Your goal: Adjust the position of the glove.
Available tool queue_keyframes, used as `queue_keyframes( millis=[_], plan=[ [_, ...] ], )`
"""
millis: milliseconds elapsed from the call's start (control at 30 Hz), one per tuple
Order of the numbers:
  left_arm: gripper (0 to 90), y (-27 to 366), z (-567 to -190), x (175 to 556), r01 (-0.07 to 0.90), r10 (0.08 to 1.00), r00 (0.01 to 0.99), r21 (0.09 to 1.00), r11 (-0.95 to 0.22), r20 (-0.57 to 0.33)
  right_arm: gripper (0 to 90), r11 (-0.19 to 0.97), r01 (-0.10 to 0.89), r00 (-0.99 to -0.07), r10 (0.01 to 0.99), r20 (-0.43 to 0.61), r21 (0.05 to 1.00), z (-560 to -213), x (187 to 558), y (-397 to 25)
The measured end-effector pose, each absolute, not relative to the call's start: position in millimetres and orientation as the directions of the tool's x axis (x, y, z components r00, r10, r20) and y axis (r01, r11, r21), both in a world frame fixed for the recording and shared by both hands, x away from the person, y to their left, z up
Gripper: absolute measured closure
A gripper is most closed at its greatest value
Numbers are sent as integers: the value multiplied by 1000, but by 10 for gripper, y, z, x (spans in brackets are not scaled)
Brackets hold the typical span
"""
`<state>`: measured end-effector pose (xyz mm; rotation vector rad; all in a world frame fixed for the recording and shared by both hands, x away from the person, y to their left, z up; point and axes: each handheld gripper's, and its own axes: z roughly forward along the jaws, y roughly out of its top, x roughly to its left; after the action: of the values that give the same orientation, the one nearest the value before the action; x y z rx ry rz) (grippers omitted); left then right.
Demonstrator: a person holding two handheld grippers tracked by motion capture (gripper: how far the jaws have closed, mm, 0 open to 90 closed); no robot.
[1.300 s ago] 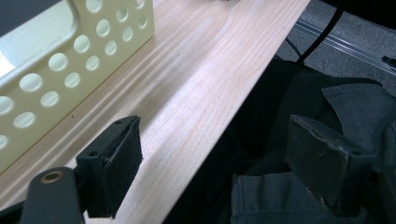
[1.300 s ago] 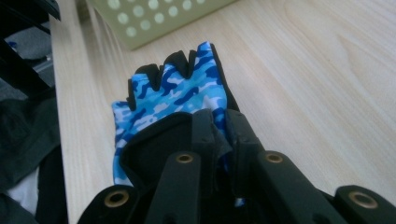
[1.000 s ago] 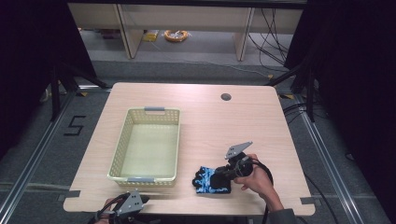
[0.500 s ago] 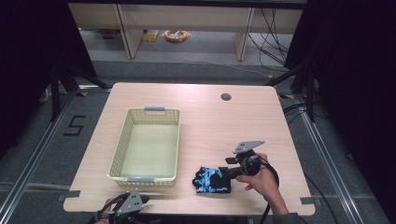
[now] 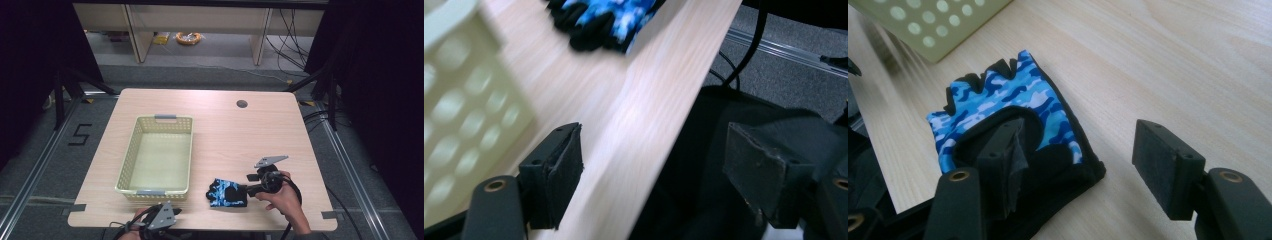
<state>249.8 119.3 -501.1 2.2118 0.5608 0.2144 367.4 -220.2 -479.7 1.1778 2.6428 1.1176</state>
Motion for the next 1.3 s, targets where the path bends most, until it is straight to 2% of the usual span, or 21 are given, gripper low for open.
queue_keyframes(
  millis=[267,533,600,733,867,933,1033,1067,1267,1300],
  plan=[
    [259,707,-5008,2714,281,443,896,748,-601,20,384,453,652,-705,656,268,607,-4848,3743,-2168],
    [305,470,-5013,2879,271,452,890,727,-630,60,397,450,641,-713,649,266,621,-4895,3800,-2119],
    [309,441,-5024,2923,273,458,887,724,-633,66,397,480,643,-721,643,259,597,-4882,3812,-2124],
    [349,366,-5026,2955,273,452,890,717,-641,66,399,479,641,-721,643,256,600,-4898,3824,-2121],
    [396,282,-5036,2973,239,425,899,699,-674,103,404,481,646,-720,642,263,593,-4898,3826,-2129],
    [415,259,-5057,2971,259,435,896,694,-672,87,406,480,646,-720,642,264,593,-4898,3826,-2129],
    [464,245,-5086,3003,256,431,897,676,-691,101,409,480,646,-721,640,266,594,-4901,3826,-2131],
    [517,245,-5079,3012,253,421,902,678,-690,92,413,472,647,-716,647,264,599,-4906,3825,-2130],
    [675,246,-5080,3073,254,417,905,682,-686,82,423,460,663,-704,652,281,591,-4944,3826,-2120],
    [675,244,-5083,3072,251,418,904,685,-684,86,423,460,663,-704,652,281,591,-4944,3826,-2120]
  ],
)
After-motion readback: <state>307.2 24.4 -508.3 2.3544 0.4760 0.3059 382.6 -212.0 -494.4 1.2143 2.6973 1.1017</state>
